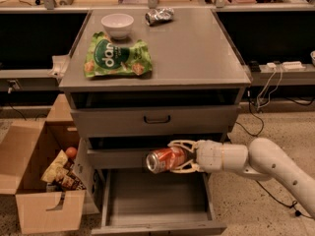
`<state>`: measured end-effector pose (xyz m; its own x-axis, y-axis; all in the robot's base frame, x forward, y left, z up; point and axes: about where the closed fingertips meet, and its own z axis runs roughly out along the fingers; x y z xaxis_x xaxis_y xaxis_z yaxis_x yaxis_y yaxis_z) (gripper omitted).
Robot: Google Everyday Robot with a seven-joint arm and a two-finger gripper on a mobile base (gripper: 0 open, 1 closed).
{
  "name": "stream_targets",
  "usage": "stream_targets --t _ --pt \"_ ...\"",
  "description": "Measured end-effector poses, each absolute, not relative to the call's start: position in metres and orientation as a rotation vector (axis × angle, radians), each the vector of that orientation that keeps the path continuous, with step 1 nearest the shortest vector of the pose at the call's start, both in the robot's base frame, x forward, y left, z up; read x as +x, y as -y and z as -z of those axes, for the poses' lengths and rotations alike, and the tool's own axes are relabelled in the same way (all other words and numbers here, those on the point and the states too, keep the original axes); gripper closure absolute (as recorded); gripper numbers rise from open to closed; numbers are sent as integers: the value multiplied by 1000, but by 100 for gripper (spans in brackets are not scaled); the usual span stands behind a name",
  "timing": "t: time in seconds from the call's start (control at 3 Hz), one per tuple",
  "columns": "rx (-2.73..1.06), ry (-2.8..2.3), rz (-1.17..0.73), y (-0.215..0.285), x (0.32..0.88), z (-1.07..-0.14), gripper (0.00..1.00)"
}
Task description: Pick coke can from bottom drawer and place on counter
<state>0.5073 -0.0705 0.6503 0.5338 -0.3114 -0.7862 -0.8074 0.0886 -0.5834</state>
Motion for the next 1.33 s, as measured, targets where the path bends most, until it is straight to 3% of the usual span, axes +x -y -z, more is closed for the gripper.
stream_targets --t 0.67,1.33 --pt "-1428 -977 -378 79 571 -755 100" --pt "-1438 -965 -340 88 573 -780 100"
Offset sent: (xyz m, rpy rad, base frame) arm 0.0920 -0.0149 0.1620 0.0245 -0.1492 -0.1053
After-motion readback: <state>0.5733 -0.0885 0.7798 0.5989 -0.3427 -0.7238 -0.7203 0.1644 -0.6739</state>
